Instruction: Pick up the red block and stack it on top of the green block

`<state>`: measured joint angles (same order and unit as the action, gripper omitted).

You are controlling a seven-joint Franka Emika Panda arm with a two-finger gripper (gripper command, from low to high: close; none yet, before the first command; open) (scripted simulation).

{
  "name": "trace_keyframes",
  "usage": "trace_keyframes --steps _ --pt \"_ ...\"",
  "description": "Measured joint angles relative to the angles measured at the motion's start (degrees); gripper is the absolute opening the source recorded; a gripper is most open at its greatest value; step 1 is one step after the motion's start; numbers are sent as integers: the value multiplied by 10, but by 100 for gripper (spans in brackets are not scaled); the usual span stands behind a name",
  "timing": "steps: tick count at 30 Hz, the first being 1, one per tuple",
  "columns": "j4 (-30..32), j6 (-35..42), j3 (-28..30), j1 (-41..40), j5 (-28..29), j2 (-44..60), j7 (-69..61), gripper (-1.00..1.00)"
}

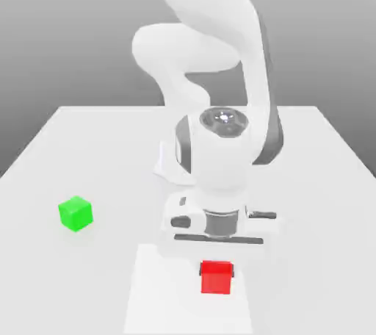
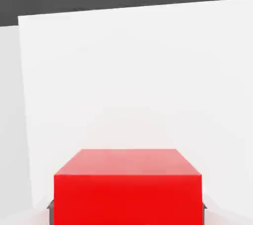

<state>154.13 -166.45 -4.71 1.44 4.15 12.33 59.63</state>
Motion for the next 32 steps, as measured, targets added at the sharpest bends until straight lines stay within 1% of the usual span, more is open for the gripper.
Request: trace_keyframes --steps 4,10,13,20,21,23,26,29,30,32 --pt "13 65 -10 -9 -26 -78 -17 -100" --pt "57 96 51 -151 6 -154 120 -100" --pt "81 107 80 -207 20 -188 195 -100" --pt "134 126 149 -351 34 -263 346 -100" --pt "141 126 159 -372 33 -269 366 -100" --pt "146 101 172 -388 25 -250 381 -100" --pt "146 46 180 -383 3 -195 372 -100" --pt "145 -12 174 -377 -37 -134 345 -100" --pt "144 -23 169 -377 -46 -122 339 100" --pt "144 -23 169 -371 -46 -122 339 100"
